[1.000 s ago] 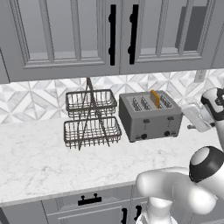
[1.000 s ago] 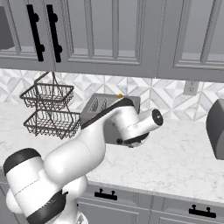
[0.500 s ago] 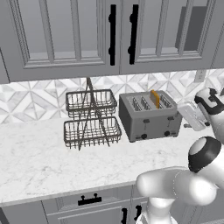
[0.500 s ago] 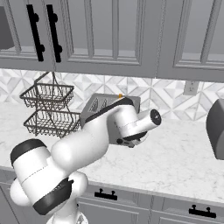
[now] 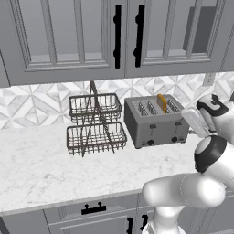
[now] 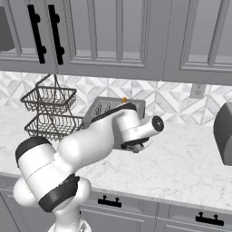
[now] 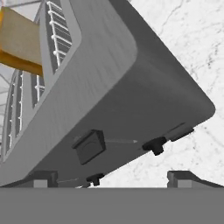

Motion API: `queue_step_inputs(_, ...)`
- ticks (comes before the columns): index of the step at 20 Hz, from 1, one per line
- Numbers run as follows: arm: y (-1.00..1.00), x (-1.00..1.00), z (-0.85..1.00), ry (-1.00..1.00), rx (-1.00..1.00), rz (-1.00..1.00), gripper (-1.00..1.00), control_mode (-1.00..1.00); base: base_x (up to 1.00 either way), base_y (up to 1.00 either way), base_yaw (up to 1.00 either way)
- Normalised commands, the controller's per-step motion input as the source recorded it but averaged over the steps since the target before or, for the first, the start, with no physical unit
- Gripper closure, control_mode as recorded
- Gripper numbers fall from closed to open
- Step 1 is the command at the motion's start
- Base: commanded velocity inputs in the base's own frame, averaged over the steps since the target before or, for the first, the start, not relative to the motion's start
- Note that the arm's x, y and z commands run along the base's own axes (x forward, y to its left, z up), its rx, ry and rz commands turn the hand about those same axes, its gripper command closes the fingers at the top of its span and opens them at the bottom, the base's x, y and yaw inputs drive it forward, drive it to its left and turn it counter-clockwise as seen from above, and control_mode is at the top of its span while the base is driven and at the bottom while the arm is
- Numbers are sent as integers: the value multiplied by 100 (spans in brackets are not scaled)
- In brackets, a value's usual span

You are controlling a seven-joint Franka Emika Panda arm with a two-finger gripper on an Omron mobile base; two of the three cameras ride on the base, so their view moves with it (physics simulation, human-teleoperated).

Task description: Start the toaster. Once the lever pops up, take the bread to the plate on the dining counter.

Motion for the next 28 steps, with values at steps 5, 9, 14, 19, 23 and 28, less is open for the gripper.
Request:
queue_step_inputs(5, 0, 15, -9, 0, 0, -5, -100, -100, 0, 0, 0)
queue_step_inputs(9, 0, 12, -9, 0, 0, -4, -100, -100, 0, 0, 0)
queue_step_inputs(14, 0, 21, -22, 0, 0, -3, -100, -100, 0, 0, 0)
queue_step_inputs(19, -3, 18, -12, 0, 0, -3, -100, -100, 0, 0, 0)
queue_step_inputs(23, 0, 2, -42, 0, -3, -5, -100, -100, 0, 0, 0)
queue_step_inputs(28, 0, 0, -56, 0, -9, -8, -100, -100, 0, 0, 0)
